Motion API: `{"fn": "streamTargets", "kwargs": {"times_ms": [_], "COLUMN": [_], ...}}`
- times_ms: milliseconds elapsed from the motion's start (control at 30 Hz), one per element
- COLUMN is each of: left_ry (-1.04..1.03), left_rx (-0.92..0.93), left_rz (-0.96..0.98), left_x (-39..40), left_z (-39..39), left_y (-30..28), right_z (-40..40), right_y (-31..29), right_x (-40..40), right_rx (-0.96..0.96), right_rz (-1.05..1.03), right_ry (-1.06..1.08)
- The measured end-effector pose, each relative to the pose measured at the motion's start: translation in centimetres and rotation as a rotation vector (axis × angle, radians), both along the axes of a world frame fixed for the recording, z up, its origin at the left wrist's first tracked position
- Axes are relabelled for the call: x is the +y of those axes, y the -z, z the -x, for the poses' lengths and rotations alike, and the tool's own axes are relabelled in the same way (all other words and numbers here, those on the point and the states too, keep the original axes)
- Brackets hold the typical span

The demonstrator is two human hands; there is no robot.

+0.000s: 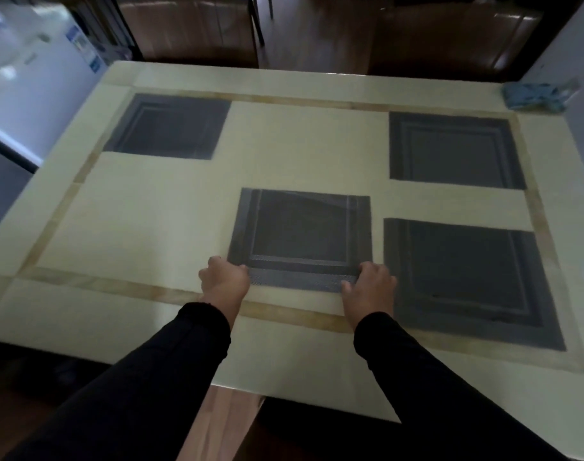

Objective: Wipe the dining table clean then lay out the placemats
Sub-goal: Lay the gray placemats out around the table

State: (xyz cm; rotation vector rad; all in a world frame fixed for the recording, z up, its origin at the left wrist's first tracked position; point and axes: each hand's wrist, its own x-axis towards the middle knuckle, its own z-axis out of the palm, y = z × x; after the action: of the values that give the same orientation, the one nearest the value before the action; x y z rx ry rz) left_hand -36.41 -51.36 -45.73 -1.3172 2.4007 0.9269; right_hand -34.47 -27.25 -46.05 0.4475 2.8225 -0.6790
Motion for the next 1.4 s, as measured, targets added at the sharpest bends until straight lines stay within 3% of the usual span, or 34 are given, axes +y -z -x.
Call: {"fn": "streamTargets", "kwargs": {"times_ms": [400, 633, 1133, 1400], "left_ry": [0.156, 0.159, -0.089, -0.098], "left_rx": [0.099, 0.168, 0.242, 0.237], "left_rz": [-0.078, -0.075, 0.031, 0.051], "left_x": [-3.4, -10.3, -34.8, -40.4], "left_z": [0.6, 1.1, -2.6, -3.1], "left_y": [1.6, 1.2, 0.2, 0.8], "right_z": [3.5, 2.9, 2.6, 2.7], "right_y": [0.6, -0.1, 1.6, 2.0], "right_x": [-1.2, -6.0, -30.6, -34.8], "right_rx": [-0.122, -0.104, -0.089, -0.064], "right_rz": [0.322, 0.234, 0.284, 0.224], "right_ry": [0.414, 0.331, 0.178, 0.155]}}
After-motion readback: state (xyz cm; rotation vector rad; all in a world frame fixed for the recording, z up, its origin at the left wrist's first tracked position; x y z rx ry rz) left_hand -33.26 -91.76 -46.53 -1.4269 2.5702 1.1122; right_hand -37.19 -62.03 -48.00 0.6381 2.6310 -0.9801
